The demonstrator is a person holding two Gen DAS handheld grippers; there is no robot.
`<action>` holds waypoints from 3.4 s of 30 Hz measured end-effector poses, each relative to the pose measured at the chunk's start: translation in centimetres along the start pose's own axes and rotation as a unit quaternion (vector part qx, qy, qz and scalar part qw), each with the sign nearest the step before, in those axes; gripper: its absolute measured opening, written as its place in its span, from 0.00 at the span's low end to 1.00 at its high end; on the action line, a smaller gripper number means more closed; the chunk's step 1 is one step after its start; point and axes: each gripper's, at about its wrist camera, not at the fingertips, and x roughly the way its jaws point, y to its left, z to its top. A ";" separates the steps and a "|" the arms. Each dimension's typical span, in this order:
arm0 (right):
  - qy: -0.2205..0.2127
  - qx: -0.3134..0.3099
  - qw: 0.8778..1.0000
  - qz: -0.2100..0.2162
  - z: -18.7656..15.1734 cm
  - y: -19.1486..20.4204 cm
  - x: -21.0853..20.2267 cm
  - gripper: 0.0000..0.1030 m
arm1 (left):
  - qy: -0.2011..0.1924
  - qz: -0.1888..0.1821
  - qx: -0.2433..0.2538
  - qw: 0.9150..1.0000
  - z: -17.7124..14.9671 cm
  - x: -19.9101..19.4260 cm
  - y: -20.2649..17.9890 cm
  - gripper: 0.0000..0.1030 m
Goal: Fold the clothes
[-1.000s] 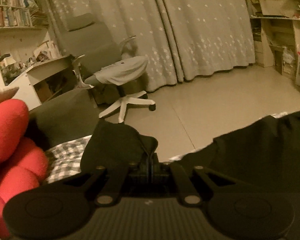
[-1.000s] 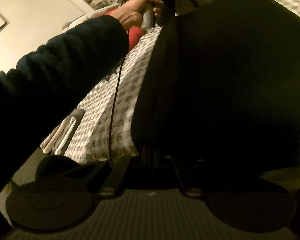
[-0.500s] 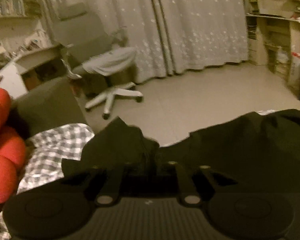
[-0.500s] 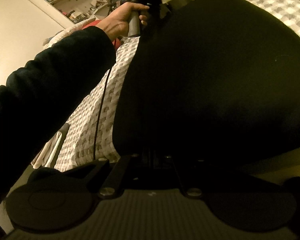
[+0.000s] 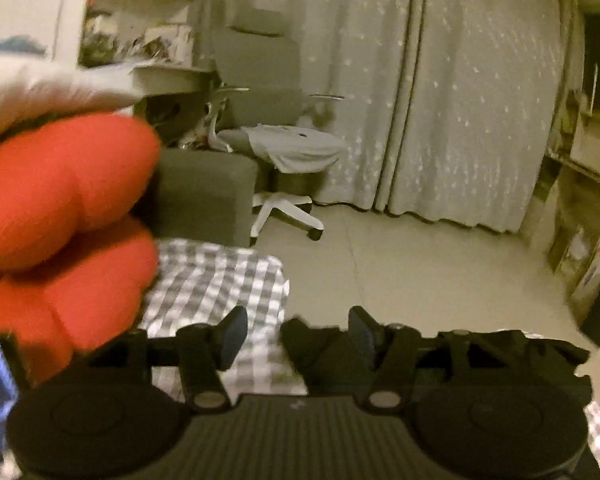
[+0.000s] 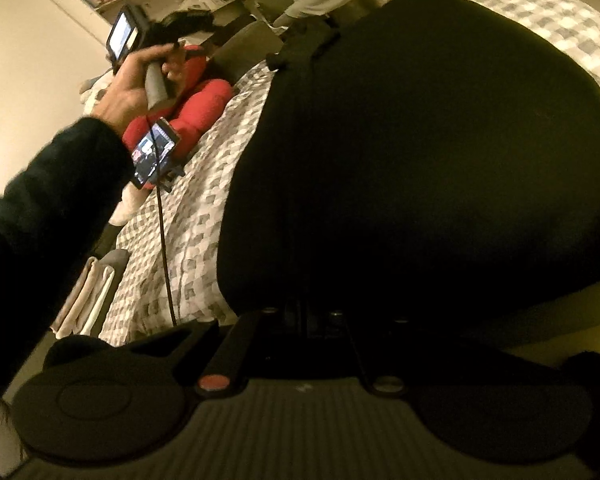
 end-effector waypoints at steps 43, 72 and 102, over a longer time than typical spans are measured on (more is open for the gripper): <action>0.069 -0.048 0.996 -0.038 2.9 -0.4 0.7 0.14 | 0.093 -0.010 0.011 0.996 -9.9 -6.1 -0.9 0.50; 0.057 -0.296 0.947 -0.112 40.2 0.3 28.6 0.45 | 0.102 0.021 -0.014 0.994 -10.2 -1.6 2.2 0.49; -0.012 -0.196 0.954 -0.225 40.2 -1.0 28.1 0.01 | 0.109 0.016 -0.026 0.994 -10.5 -0.6 1.2 0.48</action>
